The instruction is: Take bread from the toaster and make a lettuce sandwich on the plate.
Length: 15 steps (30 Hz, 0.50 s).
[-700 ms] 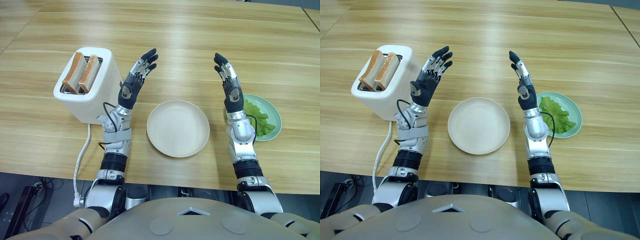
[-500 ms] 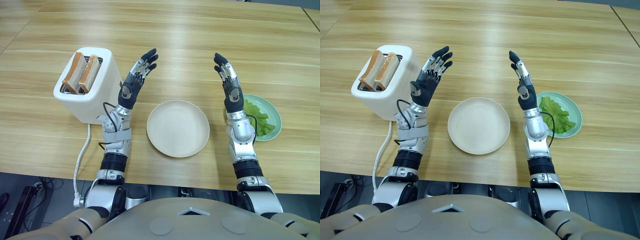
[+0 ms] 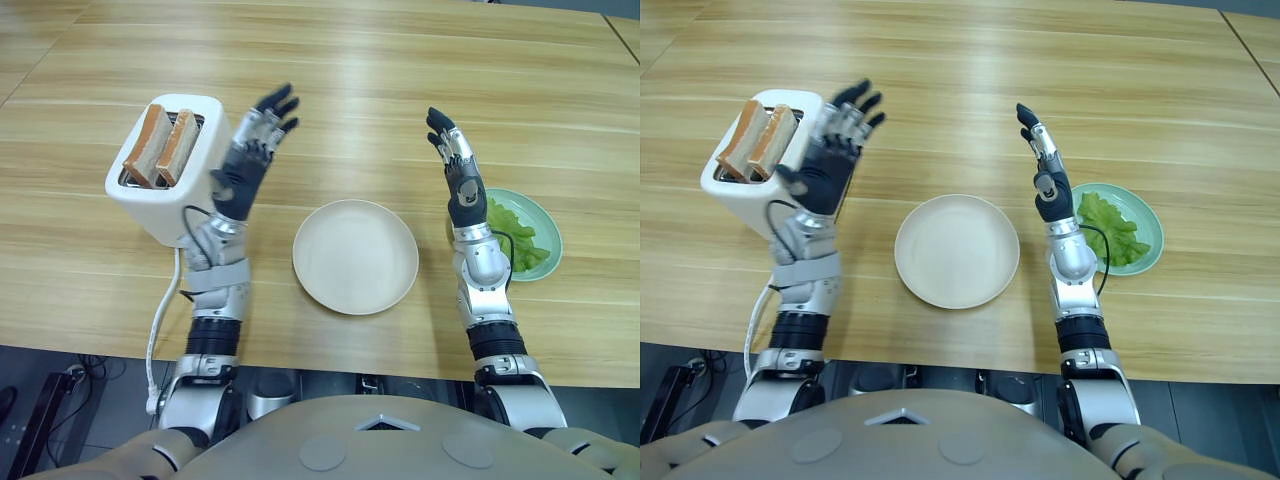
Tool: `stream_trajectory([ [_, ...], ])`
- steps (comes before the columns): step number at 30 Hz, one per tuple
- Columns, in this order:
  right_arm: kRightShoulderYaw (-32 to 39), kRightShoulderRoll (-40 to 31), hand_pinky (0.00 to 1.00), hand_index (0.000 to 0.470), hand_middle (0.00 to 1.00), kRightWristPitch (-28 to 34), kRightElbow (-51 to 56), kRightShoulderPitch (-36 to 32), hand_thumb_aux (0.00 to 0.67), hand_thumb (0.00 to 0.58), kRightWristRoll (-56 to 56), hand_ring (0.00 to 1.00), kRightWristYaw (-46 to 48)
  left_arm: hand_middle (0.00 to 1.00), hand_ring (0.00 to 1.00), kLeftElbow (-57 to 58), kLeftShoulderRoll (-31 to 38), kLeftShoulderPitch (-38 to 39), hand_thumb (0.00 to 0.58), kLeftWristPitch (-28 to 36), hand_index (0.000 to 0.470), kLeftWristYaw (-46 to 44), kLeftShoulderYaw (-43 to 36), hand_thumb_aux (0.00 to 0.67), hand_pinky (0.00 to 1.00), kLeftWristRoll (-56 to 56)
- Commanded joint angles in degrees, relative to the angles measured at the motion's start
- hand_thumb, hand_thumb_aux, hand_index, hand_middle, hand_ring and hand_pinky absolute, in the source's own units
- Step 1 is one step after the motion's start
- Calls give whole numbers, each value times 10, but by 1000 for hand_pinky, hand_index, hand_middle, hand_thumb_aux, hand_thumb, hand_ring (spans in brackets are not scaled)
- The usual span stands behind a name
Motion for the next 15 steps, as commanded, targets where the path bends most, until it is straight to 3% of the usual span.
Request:
stream_trajectory([
  [1, -2, -5, 0, 0, 0, 8, -13, 6, 0, 0, 1, 0, -1, 0, 0, -86, 44, 16, 0, 0, 0, 23, 61, 0, 0, -2],
  [10, -3, -8, 0, 0, 0, 11, -18, 10, 0, 0, 1, 0, -2, 0, 0, 33, 179, 22, 0, -119, 0, 125, 221, 0, 0, 243],
  [15, -4, -10, 0, 0, 0, 13, -18, 10, 0, 0, 1, 0, -3, 0, 0, 182, 272, 34, 0, -153, 0, 221, 241, 0, 0, 409],
])
